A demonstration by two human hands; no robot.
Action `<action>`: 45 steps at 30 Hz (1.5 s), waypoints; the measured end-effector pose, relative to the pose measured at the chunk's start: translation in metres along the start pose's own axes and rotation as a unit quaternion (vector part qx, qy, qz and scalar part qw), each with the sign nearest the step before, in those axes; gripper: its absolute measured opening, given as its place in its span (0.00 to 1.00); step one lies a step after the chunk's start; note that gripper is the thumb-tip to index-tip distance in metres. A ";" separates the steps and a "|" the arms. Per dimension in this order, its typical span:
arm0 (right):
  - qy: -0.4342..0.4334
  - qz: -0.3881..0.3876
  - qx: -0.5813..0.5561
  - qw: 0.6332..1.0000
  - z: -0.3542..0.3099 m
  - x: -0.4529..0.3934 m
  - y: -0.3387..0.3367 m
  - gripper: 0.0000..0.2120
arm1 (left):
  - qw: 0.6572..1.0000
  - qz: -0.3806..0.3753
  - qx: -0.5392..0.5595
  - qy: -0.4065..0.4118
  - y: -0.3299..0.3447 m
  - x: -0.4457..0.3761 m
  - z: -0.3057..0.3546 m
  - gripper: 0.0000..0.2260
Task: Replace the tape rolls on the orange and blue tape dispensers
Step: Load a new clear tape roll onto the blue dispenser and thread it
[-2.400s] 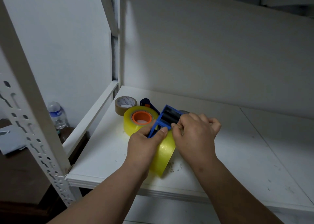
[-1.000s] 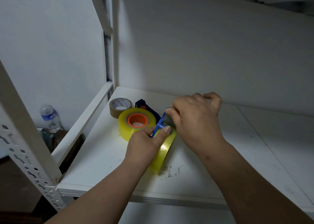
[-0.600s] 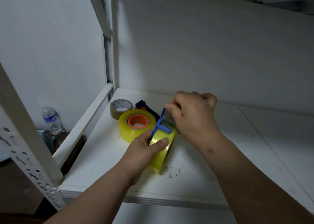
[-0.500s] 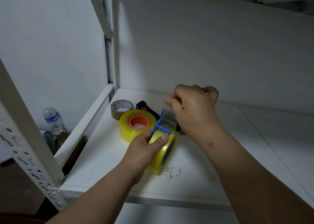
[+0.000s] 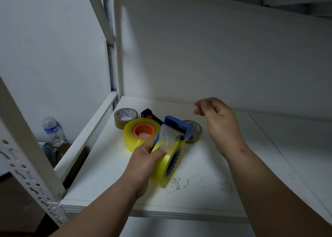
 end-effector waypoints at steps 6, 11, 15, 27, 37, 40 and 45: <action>0.098 -0.139 -0.006 0.985 0.060 0.034 0.025 0.14 | 0.998 0.009 0.057 -0.031 -0.007 0.001 -0.004 0.19; 0.063 -0.155 0.004 0.986 0.058 0.039 0.030 0.14 | 0.990 0.010 0.125 -0.060 -0.015 -0.002 -0.011 0.16; 0.070 -0.172 0.010 0.983 0.059 0.055 0.037 0.11 | 0.977 0.000 0.207 -0.041 -0.008 -0.005 -0.001 0.16; 0.073 -0.154 0.134 0.976 0.055 0.055 0.034 0.17 | 0.998 0.019 0.064 -0.008 -0.003 -0.001 0.019 0.12; -0.315 -0.080 0.352 0.878 -0.055 0.060 0.047 0.24 | 0.990 0.079 -0.107 0.036 -0.001 0.009 0.025 0.04; -0.352 -0.063 0.388 0.849 -0.062 0.061 0.048 0.14 | 0.985 0.106 -0.134 0.028 -0.002 0.010 0.024 0.03; -0.341 -0.026 0.370 0.864 -0.075 0.058 0.040 0.05 | 0.984 0.114 -0.133 0.019 -0.004 0.013 0.020 0.11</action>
Point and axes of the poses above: each hand's wrist, its own x-axis away from the middle knuckle, its own y-axis out of the palm, z = x × y, the point moved 8 cm from there along -x, towards the middle knuckle, and after that the axes turned 7 degrees about -y, right-handed, at the moved point
